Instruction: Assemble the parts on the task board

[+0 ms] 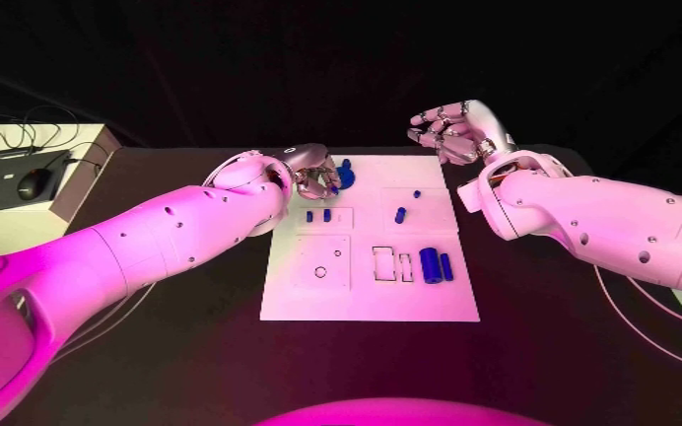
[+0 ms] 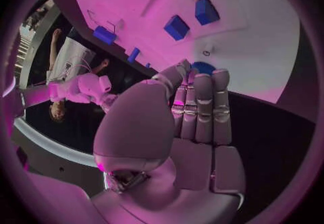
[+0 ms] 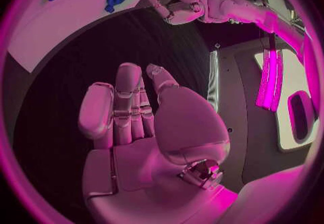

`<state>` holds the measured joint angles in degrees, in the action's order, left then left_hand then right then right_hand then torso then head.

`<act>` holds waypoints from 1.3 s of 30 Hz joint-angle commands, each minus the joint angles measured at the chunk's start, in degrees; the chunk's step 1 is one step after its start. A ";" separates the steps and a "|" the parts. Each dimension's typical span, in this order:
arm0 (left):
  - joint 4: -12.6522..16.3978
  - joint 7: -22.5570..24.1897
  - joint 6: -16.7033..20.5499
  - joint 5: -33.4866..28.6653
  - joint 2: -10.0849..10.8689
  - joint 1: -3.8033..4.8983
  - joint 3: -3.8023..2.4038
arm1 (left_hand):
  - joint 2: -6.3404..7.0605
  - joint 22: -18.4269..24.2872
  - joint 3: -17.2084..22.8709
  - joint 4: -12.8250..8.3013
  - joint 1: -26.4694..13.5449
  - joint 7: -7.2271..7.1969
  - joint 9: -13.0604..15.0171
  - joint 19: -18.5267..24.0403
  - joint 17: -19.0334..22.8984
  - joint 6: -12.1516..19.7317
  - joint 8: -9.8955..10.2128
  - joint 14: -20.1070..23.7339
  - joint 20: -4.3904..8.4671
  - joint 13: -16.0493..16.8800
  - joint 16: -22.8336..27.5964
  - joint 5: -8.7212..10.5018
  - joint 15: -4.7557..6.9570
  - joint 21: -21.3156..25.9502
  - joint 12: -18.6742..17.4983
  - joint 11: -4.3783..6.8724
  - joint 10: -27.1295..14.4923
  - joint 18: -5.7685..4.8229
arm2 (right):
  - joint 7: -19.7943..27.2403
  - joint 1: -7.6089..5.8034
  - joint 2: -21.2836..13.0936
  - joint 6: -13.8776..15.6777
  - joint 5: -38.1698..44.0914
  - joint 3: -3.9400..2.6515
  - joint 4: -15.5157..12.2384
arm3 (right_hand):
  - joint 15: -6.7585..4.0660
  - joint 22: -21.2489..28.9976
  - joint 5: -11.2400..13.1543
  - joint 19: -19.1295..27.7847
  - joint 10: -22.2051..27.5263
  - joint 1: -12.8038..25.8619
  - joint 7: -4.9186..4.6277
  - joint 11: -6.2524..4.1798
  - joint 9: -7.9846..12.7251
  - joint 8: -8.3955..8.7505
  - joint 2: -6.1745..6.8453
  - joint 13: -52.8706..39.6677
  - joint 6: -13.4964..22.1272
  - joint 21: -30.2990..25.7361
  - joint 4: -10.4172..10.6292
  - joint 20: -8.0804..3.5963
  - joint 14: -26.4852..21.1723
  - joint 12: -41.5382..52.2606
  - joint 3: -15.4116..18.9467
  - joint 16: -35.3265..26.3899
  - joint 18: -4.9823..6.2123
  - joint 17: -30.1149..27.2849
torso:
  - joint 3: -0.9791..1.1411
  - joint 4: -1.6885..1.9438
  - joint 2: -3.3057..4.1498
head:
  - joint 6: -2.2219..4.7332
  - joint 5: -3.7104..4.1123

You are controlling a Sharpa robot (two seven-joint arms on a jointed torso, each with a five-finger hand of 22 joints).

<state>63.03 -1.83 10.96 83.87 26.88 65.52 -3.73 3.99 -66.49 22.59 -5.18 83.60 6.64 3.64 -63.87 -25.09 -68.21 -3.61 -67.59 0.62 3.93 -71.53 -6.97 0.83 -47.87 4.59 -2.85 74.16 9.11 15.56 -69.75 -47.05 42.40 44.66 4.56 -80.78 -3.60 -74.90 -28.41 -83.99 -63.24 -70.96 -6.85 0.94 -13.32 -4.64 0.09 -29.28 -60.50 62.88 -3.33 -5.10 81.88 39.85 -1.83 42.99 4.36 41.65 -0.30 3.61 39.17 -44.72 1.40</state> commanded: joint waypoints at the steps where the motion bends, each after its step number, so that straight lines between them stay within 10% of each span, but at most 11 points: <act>1: 1.71 -0.72 0.23 -2.60 1.16 0.04 -0.69 | -0.02 0.09 -0.30 -0.11 -0.27 -0.05 0.07 -0.02 -0.15 -0.42 0.03 -0.26 0.08 0.02 0.38 -0.19 0.05 0.02 -0.33 -0.02 0.41 1.18 | 0.60 -0.03 -0.04 -0.55 0.41 -0.04 0.02 | -0.05 -3.86 -0.27 -4.24 0.21 0.06 -0.01 -0.30 -0.05 -0.34 -0.29 0.08 -0.29 0.31 -0.27 0.20 0.52 0.28 -0.08 -0.12 0.01 0.05 | -0.01 0.31 -0.25 | -0.10 -0.03; 15: 2.70 -2.07 -2.15 -3.43 3.31 -0.01 -1.64 | 0.07 0.10 -0.56 -0.02 -0.21 -0.04 0.07 0.02 -0.45 -0.41 0.03 -0.25 0.05 0.00 0.60 -0.21 0.05 0.11 -0.38 -0.03 0.40 1.15 | 0.53 -0.02 -0.09 -0.60 0.42 -0.04 0.20 | -0.06 -3.88 -0.35 -4.22 0.24 0.07 -0.03 -0.30 -0.10 -0.32 -0.26 0.19 -0.24 0.24 -0.31 0.18 0.55 0.31 -0.11 -0.26 0.01 0.21 | -0.21 0.64 -0.63 | -0.53 0.07; 39: -0.94 -1.17 -1.89 -2.55 1.37 -1.72 -0.61 | 0.14 0.00 -0.68 0.11 0.01 -0.01 0.07 0.08 -0.83 -0.37 0.03 -0.26 -0.01 0.02 0.82 -0.21 0.04 0.11 -0.35 -0.04 0.41 1.21 | 0.50 0.00 0.02 -0.63 0.45 -0.04 0.15 | -0.06 -3.88 -0.35 -4.22 0.24 0.07 -0.03 -0.30 -0.10 -0.32 -0.26 0.19 -0.24 0.24 -0.31 0.18 0.55 0.31 -0.11 -0.26 0.01 0.21 | -0.11 0.64 -0.53 | -0.81 0.10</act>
<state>62.16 -3.60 9.70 81.05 28.40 63.82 -4.31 4.03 -66.47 22.27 -5.13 83.58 6.59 3.62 -63.88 -25.88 -68.14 -3.25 -67.58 0.59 3.92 -70.91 -6.95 0.82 -47.87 4.59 -2.87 74.14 9.33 15.52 -69.75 -47.07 42.35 44.66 4.56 -80.58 -3.81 -74.93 -28.41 -83.99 -63.12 -70.96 -6.81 0.82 -13.36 -4.64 0.09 -29.15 -60.49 62.88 -3.33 -5.10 82.09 39.85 -1.83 42.99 4.36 41.79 -0.44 4.22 38.63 -45.50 1.45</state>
